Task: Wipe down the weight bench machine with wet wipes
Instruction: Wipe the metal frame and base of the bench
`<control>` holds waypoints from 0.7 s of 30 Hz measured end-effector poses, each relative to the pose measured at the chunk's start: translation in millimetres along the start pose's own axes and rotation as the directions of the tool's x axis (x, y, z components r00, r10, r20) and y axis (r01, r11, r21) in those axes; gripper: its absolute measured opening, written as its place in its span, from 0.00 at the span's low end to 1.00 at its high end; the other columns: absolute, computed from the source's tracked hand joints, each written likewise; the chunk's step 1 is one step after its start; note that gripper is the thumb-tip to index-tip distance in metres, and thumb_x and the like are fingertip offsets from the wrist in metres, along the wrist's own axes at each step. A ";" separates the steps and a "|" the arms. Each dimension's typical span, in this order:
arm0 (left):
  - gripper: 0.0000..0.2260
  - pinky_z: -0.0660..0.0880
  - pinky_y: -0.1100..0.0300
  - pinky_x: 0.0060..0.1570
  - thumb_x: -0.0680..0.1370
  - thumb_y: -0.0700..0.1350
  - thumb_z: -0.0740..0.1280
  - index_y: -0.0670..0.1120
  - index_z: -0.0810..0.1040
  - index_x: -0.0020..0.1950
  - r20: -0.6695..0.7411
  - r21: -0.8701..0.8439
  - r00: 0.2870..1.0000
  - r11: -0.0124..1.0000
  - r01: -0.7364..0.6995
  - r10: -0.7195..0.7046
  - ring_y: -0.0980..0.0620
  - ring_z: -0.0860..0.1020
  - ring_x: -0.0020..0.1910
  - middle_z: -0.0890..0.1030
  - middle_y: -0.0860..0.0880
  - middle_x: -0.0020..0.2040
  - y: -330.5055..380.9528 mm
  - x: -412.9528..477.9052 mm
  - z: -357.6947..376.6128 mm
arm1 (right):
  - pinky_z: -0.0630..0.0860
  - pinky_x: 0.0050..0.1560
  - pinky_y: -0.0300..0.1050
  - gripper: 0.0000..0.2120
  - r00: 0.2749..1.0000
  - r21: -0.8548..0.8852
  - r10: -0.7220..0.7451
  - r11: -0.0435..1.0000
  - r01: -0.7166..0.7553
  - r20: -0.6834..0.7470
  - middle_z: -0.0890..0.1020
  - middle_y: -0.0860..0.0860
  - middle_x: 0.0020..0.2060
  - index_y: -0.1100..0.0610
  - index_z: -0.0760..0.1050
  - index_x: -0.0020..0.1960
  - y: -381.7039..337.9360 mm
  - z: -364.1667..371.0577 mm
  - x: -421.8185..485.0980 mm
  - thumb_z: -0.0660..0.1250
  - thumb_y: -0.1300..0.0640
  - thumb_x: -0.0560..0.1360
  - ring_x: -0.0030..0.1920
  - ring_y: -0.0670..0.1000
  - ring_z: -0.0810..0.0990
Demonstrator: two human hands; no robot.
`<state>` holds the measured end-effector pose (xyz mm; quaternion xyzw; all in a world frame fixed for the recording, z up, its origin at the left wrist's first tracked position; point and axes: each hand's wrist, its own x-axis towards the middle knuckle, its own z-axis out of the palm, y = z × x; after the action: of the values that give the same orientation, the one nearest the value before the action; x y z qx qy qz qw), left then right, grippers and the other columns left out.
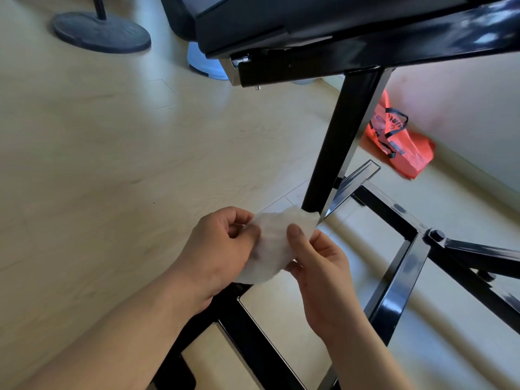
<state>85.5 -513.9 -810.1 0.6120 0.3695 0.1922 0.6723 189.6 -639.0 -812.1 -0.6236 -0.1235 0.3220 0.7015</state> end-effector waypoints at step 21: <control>0.11 0.72 0.61 0.52 0.81 0.47 0.68 0.55 0.76 0.63 -0.027 0.266 0.994 0.959 -0.094 0.105 0.56 0.79 0.52 0.78 0.60 0.54 62.1 20.1 20.5 | 0.64 0.41 0.42 0.17 0.667 -0.552 -0.539 0.803 0.224 -0.514 0.71 0.46 0.34 0.50 0.65 0.38 -94.6 -5.5 103.0 0.57 0.56 0.86 0.35 0.47 0.68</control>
<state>125.6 -502.5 -755.9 0.7099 0.3743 0.1872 0.5665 299.4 -582.3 -746.3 -0.7960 -0.0744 -0.1106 0.5905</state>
